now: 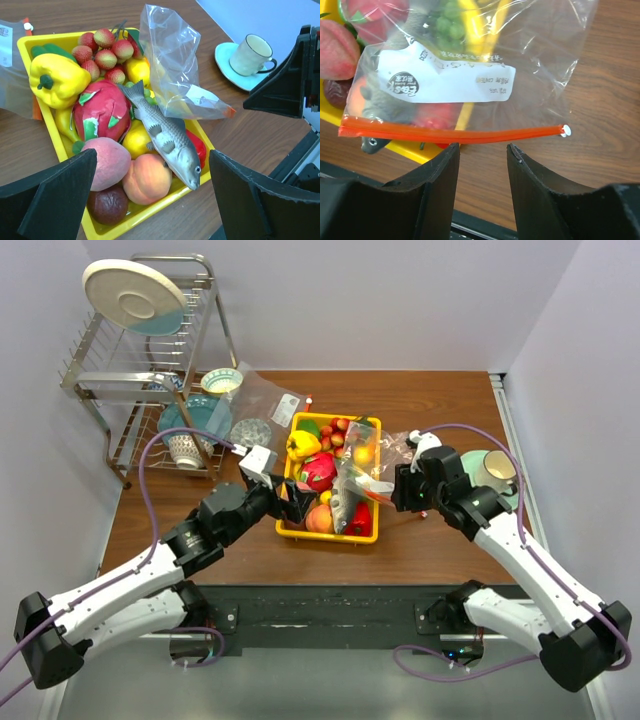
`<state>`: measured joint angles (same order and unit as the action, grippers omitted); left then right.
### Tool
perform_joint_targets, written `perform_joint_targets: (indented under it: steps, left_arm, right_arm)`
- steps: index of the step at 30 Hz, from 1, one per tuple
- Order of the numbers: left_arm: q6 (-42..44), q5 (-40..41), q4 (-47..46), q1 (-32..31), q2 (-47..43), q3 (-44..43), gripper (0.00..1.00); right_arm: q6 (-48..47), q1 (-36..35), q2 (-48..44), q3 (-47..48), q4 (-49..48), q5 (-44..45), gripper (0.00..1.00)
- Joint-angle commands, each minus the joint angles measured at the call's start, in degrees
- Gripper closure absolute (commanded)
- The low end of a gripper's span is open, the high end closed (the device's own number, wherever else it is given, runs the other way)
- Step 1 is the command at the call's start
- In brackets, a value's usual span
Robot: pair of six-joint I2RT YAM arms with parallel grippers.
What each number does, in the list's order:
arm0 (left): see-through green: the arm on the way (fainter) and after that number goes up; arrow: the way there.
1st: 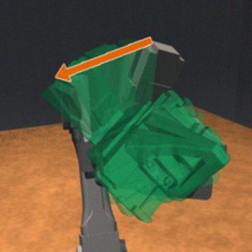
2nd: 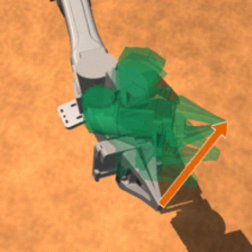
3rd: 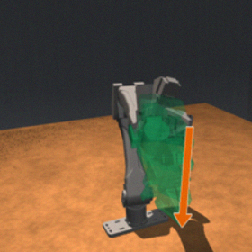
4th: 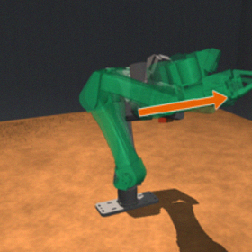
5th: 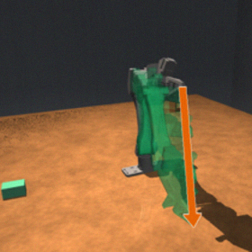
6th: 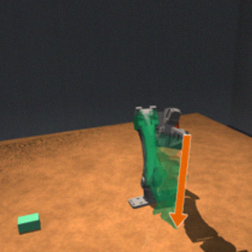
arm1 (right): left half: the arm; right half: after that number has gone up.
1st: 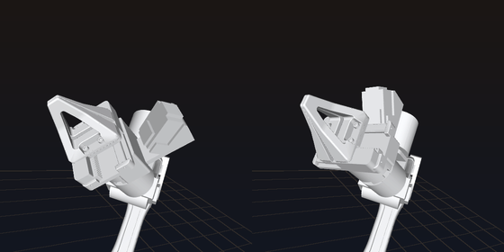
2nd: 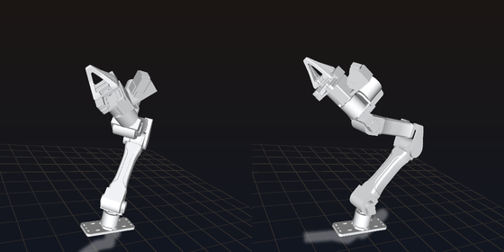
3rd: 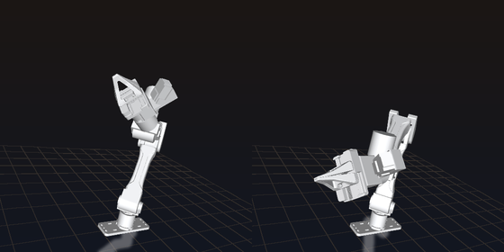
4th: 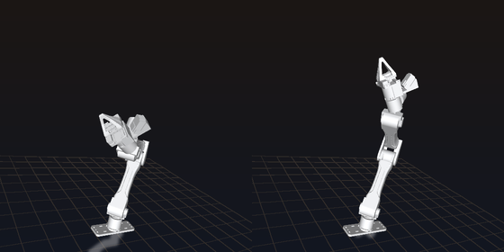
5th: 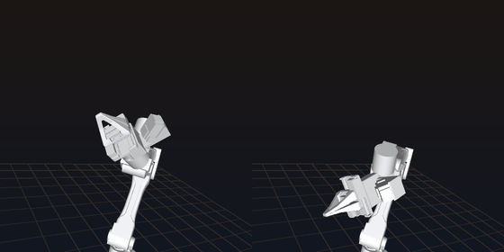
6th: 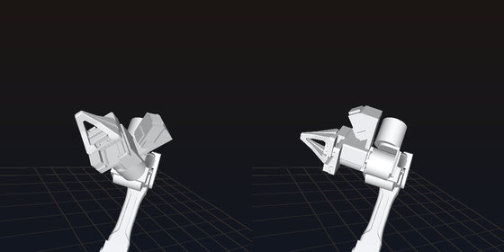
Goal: Place the food in the zip-top bag and seal the zipper
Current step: Place the zipper food storage bag at the center of the board, then pick up the zipper food storage bag at the center of the board.
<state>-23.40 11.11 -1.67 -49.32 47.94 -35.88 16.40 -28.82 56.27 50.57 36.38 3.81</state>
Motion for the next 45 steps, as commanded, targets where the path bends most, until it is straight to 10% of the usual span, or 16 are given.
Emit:
perform_joint_targets:
  steps: [1, 23, 27, 33, 45]
  left_arm:
    - [-0.5, -1.4, 1.5, -0.3, 0.0, -4.2, 0.02]
    - [0.9, -0.2, 4.3, -0.3, 1.3, -5.3, 0.02]
    - [1.0, 0.0, 4.3, -0.3, 1.6, -5.2, 0.02]
    - [1.1, 0.2, 4.5, -0.3, 2.1, -5.3, 0.02]
    - [-1.9, -5.7, -1.9, -0.3, 9.4, -8.9, 0.01]
  right_arm:
    - [-0.8, 0.0, -1.2, -0.6, -1.7, 3.1, 0.52]
    - [-0.8, -0.2, 4.1, -3.1, -8.8, 0.7, 0.45]
    - [-2.2, -0.1, 6.7, -0.7, -10.9, 0.1, 0.54]
    - [-3.6, -0.2, 12.0, 2.2, -13.9, -1.2, 1.00]
    - [-0.3, -0.1, 12.7, 11.9, -12.3, -9.2, 1.00]
